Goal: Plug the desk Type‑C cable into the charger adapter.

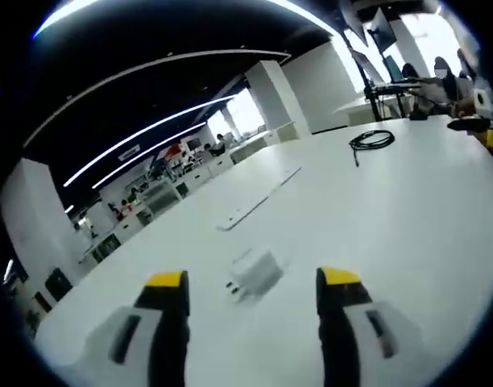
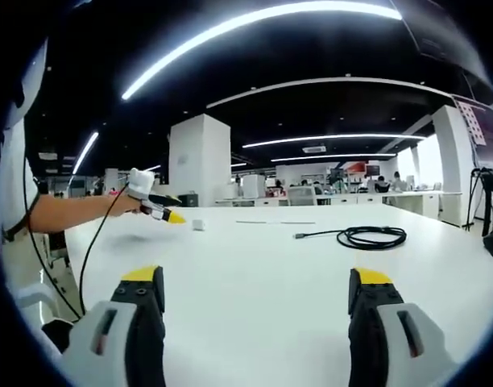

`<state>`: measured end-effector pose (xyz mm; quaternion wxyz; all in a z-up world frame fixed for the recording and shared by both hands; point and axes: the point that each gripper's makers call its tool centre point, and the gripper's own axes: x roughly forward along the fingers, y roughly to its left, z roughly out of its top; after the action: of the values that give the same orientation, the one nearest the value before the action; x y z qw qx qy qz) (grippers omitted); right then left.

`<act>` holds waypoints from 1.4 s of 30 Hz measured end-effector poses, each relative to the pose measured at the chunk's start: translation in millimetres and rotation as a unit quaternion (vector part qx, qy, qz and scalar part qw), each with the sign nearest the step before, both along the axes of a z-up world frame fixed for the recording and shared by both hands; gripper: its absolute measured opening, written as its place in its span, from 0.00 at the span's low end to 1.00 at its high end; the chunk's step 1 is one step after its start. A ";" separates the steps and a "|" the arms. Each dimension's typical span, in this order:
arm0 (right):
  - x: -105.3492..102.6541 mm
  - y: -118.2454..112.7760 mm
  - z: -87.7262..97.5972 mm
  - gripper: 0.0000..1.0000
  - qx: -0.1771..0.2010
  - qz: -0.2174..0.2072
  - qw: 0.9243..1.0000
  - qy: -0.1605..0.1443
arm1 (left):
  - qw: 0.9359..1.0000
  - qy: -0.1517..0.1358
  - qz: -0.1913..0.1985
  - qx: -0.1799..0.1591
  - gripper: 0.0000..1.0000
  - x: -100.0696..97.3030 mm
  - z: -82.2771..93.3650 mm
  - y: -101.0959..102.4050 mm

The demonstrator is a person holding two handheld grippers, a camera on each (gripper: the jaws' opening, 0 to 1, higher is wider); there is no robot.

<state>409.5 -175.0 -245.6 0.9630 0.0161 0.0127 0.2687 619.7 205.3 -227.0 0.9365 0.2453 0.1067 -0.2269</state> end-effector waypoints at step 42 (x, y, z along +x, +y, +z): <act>0.1 -6.4 -7.0 0.94 0.000 0.003 1.000 0.023 | 0.967 0.186 -0.107 0.134 0.29 48.0 -36.2 -30.0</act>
<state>409.6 -181.4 -252.6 0.9616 0.0220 0.0345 0.2715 667.8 175.3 -263.2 0.8289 0.3322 0.2820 -0.3508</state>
